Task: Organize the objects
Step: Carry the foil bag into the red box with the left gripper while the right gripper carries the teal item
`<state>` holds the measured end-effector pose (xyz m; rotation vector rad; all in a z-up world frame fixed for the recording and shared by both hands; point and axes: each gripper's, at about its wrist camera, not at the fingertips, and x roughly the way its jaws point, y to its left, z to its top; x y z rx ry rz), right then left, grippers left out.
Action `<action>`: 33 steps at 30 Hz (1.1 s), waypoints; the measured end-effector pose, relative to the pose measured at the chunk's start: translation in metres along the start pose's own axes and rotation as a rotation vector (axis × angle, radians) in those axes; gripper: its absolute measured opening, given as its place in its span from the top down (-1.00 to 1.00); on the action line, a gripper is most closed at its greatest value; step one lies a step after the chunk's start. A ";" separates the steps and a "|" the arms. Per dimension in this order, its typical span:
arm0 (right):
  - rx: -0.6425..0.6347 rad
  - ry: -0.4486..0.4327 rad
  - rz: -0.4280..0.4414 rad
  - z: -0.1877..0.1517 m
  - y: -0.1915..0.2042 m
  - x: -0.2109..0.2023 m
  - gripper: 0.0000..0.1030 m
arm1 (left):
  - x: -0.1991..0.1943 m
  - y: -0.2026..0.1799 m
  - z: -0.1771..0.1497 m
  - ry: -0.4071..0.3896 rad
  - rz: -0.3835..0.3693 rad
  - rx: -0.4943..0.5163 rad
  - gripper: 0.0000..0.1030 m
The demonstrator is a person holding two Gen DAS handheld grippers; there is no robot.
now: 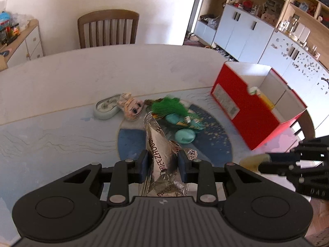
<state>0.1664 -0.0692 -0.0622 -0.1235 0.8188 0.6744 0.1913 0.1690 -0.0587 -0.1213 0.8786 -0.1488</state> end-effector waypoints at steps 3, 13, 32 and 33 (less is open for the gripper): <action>0.007 -0.031 -0.006 0.006 -0.012 -0.012 0.73 | -0.008 -0.012 0.006 -0.013 -0.001 0.011 0.43; 0.029 -0.133 -0.082 0.023 -0.067 -0.048 0.73 | -0.012 -0.065 0.035 -0.057 -0.041 0.059 0.43; 0.120 -0.146 -0.253 0.003 -0.201 -0.076 0.73 | 0.063 -0.202 0.104 -0.064 -0.119 0.181 0.43; 0.119 -0.142 -0.259 0.002 -0.206 -0.075 0.73 | 0.069 -0.209 0.107 -0.060 -0.123 0.185 0.43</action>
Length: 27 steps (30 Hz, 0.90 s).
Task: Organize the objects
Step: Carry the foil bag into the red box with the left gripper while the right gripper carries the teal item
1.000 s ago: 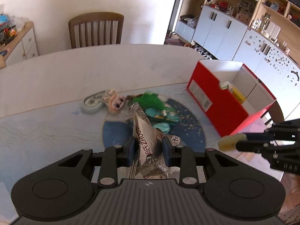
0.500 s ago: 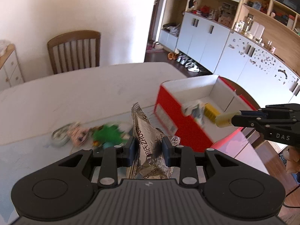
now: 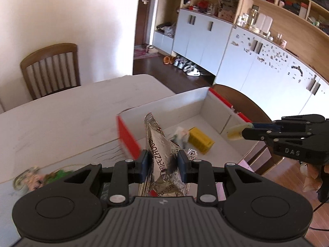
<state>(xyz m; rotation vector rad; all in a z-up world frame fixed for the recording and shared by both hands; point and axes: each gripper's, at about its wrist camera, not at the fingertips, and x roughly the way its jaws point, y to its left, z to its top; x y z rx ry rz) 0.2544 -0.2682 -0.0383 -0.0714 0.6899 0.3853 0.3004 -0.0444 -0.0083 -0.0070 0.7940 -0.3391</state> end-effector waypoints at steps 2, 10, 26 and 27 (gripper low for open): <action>0.000 0.009 -0.008 -0.002 -0.008 0.004 0.73 | 0.014 -0.011 0.007 0.010 -0.006 0.010 0.43; -0.001 0.053 -0.015 -0.005 -0.030 0.021 0.73 | 0.060 -0.049 0.018 0.055 -0.018 0.080 0.43; -0.037 0.208 -0.008 -0.017 -0.048 0.067 0.73 | 0.140 -0.078 0.013 0.184 0.015 0.167 0.43; -0.040 0.215 -0.004 -0.016 -0.048 0.069 0.73 | 0.144 -0.077 0.012 0.192 0.013 0.167 0.43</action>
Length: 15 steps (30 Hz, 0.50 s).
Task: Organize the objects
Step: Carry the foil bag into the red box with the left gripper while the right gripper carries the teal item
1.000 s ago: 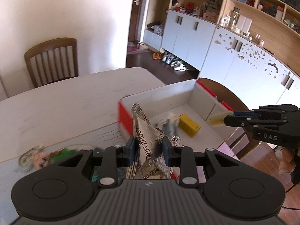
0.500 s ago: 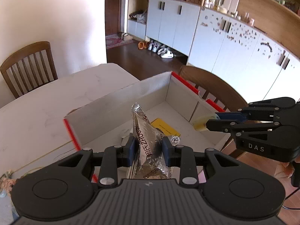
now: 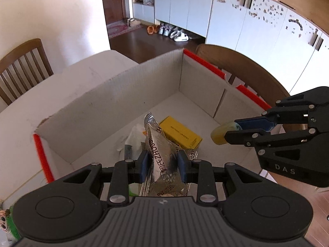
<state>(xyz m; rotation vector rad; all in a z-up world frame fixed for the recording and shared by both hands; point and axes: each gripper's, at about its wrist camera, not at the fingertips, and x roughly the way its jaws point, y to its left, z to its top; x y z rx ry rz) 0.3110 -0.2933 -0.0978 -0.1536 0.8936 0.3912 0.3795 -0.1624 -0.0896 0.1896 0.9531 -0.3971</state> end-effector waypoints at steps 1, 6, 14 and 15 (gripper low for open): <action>-0.006 0.007 0.003 0.000 0.001 0.001 0.73 | 0.004 0.001 0.001 0.008 0.001 0.000 0.43; -0.018 0.052 0.008 0.001 -0.003 0.013 0.73 | 0.015 0.000 0.001 0.042 -0.005 0.006 0.43; -0.013 0.081 0.018 -0.001 -0.009 0.020 0.73 | 0.025 0.001 -0.002 0.079 -0.018 0.012 0.43; -0.012 0.084 0.019 -0.001 -0.009 0.021 0.72 | 0.025 0.000 -0.003 0.079 -0.014 0.014 0.43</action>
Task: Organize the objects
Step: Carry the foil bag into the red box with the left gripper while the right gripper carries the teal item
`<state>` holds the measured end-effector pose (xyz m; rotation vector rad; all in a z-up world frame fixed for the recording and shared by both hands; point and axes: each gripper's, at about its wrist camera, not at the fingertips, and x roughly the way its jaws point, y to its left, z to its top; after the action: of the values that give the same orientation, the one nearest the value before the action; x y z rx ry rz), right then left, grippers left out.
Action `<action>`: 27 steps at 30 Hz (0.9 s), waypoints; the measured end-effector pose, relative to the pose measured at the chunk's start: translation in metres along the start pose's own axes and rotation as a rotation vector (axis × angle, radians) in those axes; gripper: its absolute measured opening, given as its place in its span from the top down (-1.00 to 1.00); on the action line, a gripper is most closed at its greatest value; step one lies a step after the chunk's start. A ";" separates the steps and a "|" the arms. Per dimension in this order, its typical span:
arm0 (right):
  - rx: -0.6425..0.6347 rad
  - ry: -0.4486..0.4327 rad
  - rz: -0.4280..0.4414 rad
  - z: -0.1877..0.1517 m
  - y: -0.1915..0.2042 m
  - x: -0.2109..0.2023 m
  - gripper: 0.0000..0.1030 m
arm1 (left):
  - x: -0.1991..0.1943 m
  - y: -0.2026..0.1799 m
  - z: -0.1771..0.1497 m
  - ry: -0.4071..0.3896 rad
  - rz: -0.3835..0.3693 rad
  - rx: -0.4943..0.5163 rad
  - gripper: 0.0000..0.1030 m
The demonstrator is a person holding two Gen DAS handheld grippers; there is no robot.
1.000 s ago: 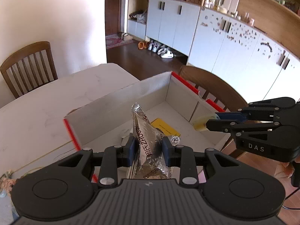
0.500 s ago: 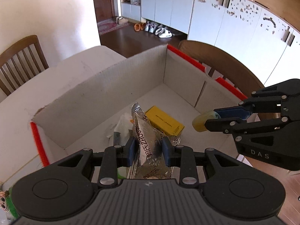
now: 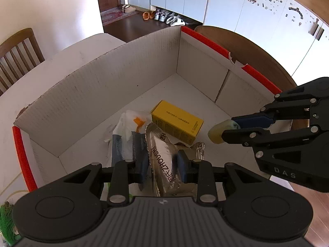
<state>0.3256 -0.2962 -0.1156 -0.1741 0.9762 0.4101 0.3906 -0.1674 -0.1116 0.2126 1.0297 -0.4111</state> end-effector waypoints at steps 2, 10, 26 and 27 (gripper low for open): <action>0.008 0.003 0.004 0.000 -0.001 0.000 0.72 | -0.001 -0.001 -0.001 -0.002 -0.003 0.000 0.43; 0.003 -0.004 0.004 0.003 -0.002 -0.003 0.71 | -0.009 -0.001 -0.004 -0.011 -0.002 -0.012 0.23; 0.056 -0.082 0.030 0.005 0.002 -0.039 0.48 | -0.051 0.002 -0.015 -0.124 -0.006 -0.070 -0.16; 0.057 -0.089 0.029 0.006 0.004 -0.042 0.45 | -0.055 0.003 -0.017 -0.133 0.001 -0.077 -0.16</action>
<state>0.3077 -0.3020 -0.0773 -0.0898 0.9027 0.4124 0.3535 -0.1462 -0.0722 0.1148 0.9127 -0.3791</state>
